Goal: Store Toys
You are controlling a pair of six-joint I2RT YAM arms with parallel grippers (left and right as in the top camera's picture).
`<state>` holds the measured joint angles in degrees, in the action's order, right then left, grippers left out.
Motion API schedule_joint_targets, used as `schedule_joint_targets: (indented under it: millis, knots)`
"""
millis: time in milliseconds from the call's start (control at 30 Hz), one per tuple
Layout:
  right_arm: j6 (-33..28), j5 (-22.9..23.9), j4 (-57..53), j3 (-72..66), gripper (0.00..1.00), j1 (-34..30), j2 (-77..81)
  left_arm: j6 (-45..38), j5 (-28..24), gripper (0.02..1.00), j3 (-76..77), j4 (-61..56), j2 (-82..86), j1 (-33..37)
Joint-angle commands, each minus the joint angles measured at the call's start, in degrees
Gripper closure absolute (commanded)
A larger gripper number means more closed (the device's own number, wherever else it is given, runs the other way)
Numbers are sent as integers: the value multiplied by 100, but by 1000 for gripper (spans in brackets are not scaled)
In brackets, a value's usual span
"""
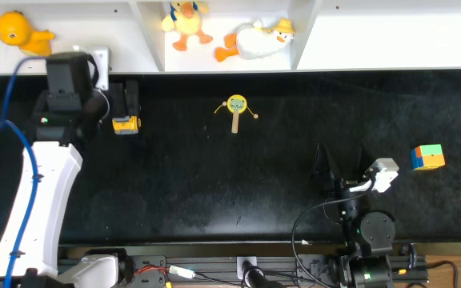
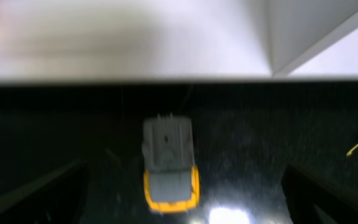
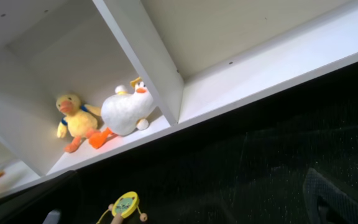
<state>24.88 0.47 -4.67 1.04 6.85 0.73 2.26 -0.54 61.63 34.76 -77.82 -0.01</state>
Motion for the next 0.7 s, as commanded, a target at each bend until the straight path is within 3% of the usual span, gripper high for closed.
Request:
schedule_joint_targets:
  millis: [33,700]
  knots:
    - [20,61,26,-79,5,24,-52,584,170,23,-450,-94,-22,-13]
    - [20,61,26,-79,5,26,-52,726,411,20,-1353,-1939,-1152,-7]
